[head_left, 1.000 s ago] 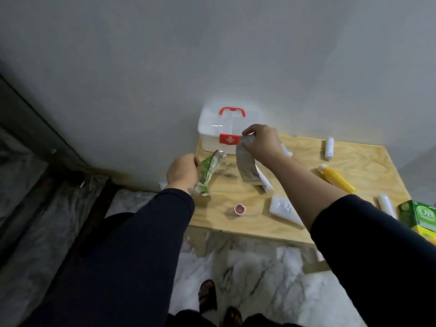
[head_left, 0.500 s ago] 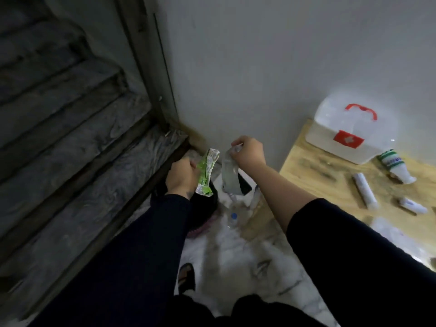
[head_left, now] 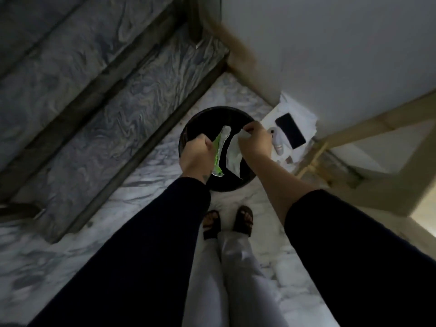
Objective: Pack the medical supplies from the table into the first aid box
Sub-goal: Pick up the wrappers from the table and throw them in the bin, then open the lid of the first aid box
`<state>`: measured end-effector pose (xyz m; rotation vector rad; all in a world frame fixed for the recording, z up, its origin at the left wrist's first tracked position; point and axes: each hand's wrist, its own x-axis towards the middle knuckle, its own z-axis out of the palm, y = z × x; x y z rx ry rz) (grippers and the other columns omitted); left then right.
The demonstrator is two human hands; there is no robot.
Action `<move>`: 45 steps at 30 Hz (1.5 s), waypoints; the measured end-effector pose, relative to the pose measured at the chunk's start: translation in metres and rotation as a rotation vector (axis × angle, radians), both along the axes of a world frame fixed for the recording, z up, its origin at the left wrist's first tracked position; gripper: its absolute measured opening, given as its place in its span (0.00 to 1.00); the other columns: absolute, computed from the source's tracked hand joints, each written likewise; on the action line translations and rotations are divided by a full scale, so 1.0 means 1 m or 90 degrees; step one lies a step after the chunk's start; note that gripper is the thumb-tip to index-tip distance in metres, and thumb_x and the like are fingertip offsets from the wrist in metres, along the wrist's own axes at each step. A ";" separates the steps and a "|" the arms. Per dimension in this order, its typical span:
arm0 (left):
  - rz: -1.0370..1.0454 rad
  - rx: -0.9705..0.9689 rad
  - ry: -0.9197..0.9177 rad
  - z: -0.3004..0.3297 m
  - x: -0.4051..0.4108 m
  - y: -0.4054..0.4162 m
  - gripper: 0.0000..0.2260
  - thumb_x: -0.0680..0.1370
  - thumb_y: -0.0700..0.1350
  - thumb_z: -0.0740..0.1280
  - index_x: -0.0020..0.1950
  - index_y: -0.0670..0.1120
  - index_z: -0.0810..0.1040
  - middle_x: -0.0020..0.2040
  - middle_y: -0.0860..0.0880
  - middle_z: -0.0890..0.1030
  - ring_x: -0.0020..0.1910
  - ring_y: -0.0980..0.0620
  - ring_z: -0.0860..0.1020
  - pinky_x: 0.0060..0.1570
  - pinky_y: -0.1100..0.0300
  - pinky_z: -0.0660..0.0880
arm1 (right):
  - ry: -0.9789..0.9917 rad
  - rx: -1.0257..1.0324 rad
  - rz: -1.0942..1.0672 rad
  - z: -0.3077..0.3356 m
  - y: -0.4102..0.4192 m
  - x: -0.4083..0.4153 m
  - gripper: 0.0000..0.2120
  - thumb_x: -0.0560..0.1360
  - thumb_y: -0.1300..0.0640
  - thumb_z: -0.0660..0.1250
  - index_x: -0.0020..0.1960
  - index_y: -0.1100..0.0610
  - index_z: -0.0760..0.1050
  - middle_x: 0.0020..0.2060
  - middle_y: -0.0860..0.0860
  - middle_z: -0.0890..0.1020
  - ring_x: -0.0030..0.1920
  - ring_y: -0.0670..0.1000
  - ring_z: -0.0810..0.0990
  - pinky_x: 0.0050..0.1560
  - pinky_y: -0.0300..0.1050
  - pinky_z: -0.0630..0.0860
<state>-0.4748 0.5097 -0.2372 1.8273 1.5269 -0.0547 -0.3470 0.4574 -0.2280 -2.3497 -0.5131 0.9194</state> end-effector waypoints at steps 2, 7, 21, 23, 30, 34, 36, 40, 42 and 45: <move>-0.005 -0.006 0.007 -0.030 0.000 0.003 0.06 0.81 0.46 0.63 0.44 0.47 0.72 0.44 0.45 0.81 0.41 0.45 0.76 0.37 0.56 0.67 | -0.001 -0.012 0.022 -0.034 0.008 0.000 0.11 0.77 0.63 0.60 0.59 0.58 0.73 0.48 0.56 0.80 0.33 0.49 0.72 0.33 0.45 0.71; -0.037 -0.079 0.043 -0.088 -0.008 0.005 0.09 0.82 0.48 0.63 0.60 0.48 0.75 0.55 0.49 0.80 0.48 0.45 0.78 0.40 0.56 0.68 | 0.046 -0.077 0.096 -0.090 0.014 0.000 0.20 0.77 0.58 0.66 0.68 0.57 0.68 0.51 0.55 0.79 0.43 0.50 0.79 0.39 0.40 0.73; -0.278 -0.017 0.068 0.008 0.025 0.024 0.13 0.80 0.47 0.64 0.64 0.48 0.74 0.62 0.49 0.79 0.59 0.46 0.78 0.53 0.53 0.77 | -0.041 -0.146 0.301 0.005 0.000 0.032 0.17 0.75 0.59 0.66 0.64 0.54 0.73 0.59 0.57 0.80 0.59 0.58 0.78 0.58 0.52 0.78; -0.380 0.013 0.099 0.045 0.038 0.027 0.14 0.80 0.49 0.64 0.65 0.49 0.73 0.64 0.49 0.78 0.61 0.47 0.77 0.55 0.51 0.77 | -0.066 -0.147 0.311 0.040 -0.007 0.041 0.18 0.76 0.57 0.66 0.65 0.52 0.72 0.61 0.56 0.79 0.60 0.58 0.78 0.58 0.52 0.77; -0.605 0.228 0.115 0.168 0.103 -0.002 0.13 0.78 0.48 0.65 0.62 0.49 0.76 0.62 0.47 0.79 0.61 0.43 0.78 0.55 0.53 0.74 | -0.165 -0.110 0.203 0.161 -0.055 0.087 0.17 0.75 0.56 0.66 0.64 0.51 0.73 0.60 0.56 0.79 0.58 0.58 0.79 0.56 0.50 0.77; -0.694 0.291 0.077 0.214 0.151 -0.030 0.13 0.79 0.47 0.65 0.63 0.48 0.75 0.63 0.47 0.78 0.60 0.43 0.78 0.51 0.55 0.72 | -0.201 -0.104 0.128 0.206 -0.106 0.115 0.17 0.76 0.56 0.66 0.64 0.51 0.73 0.63 0.55 0.78 0.60 0.57 0.78 0.59 0.51 0.76; -0.733 0.316 0.056 0.234 0.179 -0.047 0.14 0.79 0.47 0.65 0.64 0.48 0.75 0.63 0.47 0.78 0.59 0.42 0.77 0.53 0.54 0.74 | -0.220 -0.096 0.085 0.226 -0.133 0.131 0.17 0.76 0.56 0.66 0.65 0.52 0.73 0.63 0.55 0.78 0.61 0.56 0.77 0.60 0.50 0.76; -0.805 0.383 0.018 0.267 0.236 -0.090 0.16 0.79 0.47 0.65 0.67 0.50 0.73 0.65 0.49 0.76 0.62 0.44 0.76 0.55 0.51 0.75 | -0.294 -0.096 0.004 0.254 -0.192 0.167 0.17 0.75 0.57 0.67 0.64 0.51 0.74 0.63 0.55 0.78 0.63 0.56 0.76 0.61 0.50 0.75; -0.827 0.405 -0.015 0.274 0.263 -0.115 0.17 0.79 0.46 0.65 0.68 0.49 0.72 0.66 0.49 0.75 0.63 0.45 0.75 0.52 0.52 0.73 | -0.328 -0.106 -0.019 0.263 -0.224 0.187 0.18 0.75 0.58 0.67 0.64 0.52 0.73 0.64 0.54 0.77 0.65 0.56 0.73 0.63 0.51 0.73; -0.839 0.423 -0.085 0.276 0.302 -0.149 0.21 0.78 0.43 0.65 0.71 0.48 0.69 0.71 0.50 0.70 0.67 0.46 0.72 0.54 0.51 0.73 | -0.411 -0.134 -0.047 0.269 -0.269 0.218 0.23 0.74 0.60 0.67 0.68 0.53 0.69 0.68 0.54 0.72 0.70 0.57 0.66 0.67 0.52 0.69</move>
